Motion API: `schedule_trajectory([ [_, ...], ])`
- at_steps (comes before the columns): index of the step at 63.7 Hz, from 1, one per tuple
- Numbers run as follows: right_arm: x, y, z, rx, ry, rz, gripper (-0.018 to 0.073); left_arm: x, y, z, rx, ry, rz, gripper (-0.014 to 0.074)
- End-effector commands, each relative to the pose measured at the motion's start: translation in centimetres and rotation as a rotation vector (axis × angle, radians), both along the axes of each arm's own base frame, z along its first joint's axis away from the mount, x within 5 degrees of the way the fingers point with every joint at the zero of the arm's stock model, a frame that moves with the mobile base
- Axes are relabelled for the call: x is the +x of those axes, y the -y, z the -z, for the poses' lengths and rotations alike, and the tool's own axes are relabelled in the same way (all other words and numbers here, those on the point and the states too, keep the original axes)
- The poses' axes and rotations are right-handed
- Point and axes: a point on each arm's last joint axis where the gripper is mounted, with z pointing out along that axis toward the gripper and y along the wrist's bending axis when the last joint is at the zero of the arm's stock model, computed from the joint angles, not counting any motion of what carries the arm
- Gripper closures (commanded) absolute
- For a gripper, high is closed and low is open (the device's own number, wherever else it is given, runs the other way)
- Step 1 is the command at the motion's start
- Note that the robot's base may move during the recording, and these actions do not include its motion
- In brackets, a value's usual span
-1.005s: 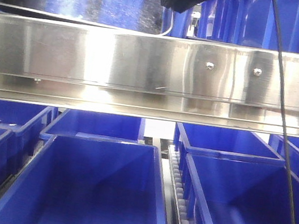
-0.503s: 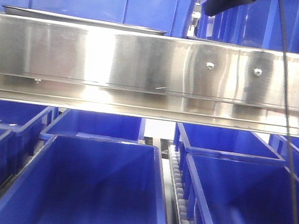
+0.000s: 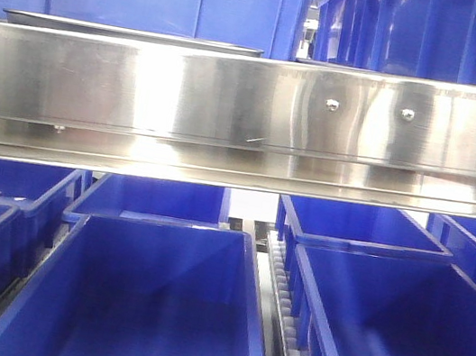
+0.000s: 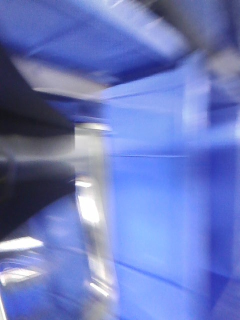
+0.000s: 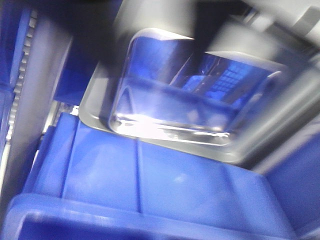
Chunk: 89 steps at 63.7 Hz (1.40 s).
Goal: Stack silver trays without gaps
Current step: 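Withdraw both grippers away from the stacked trays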
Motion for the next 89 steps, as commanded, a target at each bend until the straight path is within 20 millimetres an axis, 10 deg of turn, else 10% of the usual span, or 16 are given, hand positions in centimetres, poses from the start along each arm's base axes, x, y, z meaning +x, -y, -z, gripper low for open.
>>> schedule_trajectory([
  [1,-2.3,1.0,-2.2,0.009,0.053,-0.01,0.0632,-3.0,-1.2,-2.0,-0.043,0.094,0.001,0.0584],
  [19,-10.5,4.7,-5.3,0.04,0.257,-0.012,0.0636,-13.6,-5.1,-1.8,-0.053,0.358,0.023,0.0584],
  [37,-20.7,9.9,-0.8,0.102,0.514,0.075,0.0636,-20.4,-7.2,4.6,-0.16,0.47,0.069,0.0584],
  [57,-28.5,13.8,4.7,0.06,0.726,0.124,0.0636,-20.7,-7.1,10.3,-0.192,0.347,0.083,0.0584],
  [89,-29.9,14.3,5.8,0.065,0.734,0.118,0.0636,-19.5,-6.7,12.3,-0.156,0.285,0.084,0.0584],
])
